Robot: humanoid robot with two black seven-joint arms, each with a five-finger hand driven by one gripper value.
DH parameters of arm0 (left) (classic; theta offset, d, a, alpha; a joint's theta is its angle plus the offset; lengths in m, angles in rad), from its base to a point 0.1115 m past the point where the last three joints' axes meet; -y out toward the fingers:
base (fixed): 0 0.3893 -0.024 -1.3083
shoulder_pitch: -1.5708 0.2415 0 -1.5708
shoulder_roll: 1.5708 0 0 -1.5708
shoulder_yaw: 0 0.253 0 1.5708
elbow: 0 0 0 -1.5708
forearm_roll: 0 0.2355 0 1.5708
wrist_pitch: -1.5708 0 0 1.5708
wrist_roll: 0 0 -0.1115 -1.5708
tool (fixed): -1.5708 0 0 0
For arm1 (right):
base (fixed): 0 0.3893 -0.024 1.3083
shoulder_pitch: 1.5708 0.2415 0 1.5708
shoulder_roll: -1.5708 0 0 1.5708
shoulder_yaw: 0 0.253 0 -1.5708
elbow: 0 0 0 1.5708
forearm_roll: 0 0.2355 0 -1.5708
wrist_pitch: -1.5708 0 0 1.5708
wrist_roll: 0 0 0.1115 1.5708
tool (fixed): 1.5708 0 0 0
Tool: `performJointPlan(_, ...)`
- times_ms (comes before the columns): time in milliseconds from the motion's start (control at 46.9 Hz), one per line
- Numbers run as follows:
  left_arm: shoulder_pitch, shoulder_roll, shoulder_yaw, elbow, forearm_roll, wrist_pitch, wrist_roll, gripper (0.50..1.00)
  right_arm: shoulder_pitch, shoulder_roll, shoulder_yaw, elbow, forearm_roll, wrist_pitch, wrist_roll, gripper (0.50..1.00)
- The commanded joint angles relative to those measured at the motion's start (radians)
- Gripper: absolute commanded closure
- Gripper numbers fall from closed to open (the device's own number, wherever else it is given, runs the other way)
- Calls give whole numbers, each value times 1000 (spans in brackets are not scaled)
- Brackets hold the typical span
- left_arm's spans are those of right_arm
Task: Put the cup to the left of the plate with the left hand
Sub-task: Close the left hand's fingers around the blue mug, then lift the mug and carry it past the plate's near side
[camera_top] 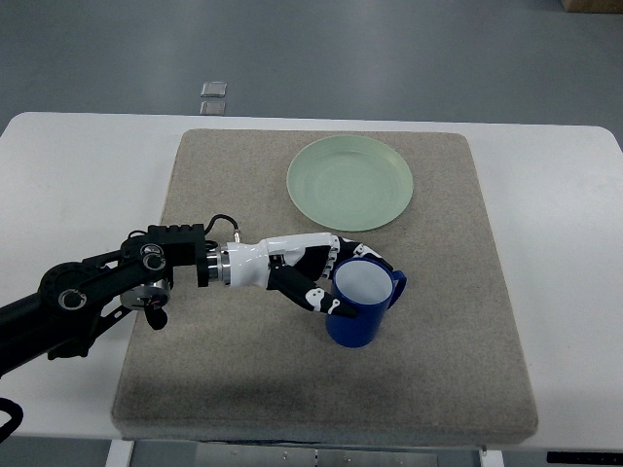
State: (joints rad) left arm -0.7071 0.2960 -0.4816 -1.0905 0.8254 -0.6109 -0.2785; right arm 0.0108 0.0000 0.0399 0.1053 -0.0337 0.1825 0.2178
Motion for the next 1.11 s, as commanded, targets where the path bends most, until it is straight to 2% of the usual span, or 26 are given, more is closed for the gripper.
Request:
performJointPlan(0, 0, 0, -2, 1, -2, 0, -1, 913, 0, 0, 0, -1, 0, 0, 0, 568)
performJointPlan(64, 0, 0, -2, 1, -3, 0, -1, 941, 0, 0, 0, 0, 0, 0, 0, 568)
performJointPlan(277, -3, 0, -12, 18, -8, 2, -1, 941, -2, 0, 0, -1, 0, 0, 0, 568)
performJointPlan(725, -14, 2, -46, 21, -22, 221, -1, 941, 0, 0, 0, 0, 0, 0, 0, 568)
performJointPlan(1087, -8, 28, -172, 23, -23, 407, 1, 941, 0, 0, 0, 0, 0, 0, 0, 568)
